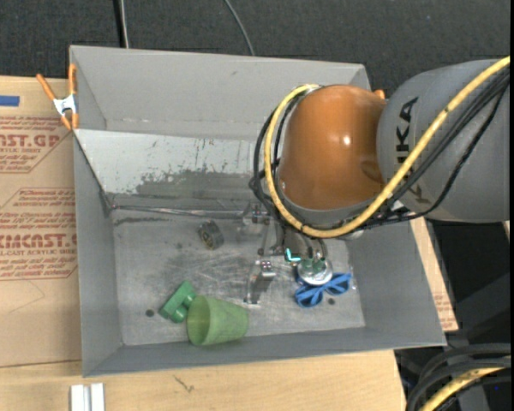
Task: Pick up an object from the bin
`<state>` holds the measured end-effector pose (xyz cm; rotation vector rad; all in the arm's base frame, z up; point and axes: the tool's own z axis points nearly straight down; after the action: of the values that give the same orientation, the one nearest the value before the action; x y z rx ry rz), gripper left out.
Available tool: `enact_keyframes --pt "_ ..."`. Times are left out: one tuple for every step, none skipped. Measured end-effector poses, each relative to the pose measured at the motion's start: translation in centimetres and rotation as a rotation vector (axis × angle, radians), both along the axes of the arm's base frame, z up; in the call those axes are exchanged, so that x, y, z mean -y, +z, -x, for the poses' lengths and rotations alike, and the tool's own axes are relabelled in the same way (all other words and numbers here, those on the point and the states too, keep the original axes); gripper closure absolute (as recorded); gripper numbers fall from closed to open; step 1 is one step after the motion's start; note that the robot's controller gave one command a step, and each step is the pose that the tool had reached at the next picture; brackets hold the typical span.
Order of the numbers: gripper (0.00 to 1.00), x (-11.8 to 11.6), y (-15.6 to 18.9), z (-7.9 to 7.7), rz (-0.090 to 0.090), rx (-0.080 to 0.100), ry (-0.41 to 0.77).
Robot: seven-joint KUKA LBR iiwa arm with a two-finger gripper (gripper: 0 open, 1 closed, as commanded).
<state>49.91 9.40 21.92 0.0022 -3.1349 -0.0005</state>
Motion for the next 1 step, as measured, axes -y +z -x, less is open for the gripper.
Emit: enact_keyframes --pt "0.0 -7.94 -14.21 0.21 0.0 0.011 0.287"
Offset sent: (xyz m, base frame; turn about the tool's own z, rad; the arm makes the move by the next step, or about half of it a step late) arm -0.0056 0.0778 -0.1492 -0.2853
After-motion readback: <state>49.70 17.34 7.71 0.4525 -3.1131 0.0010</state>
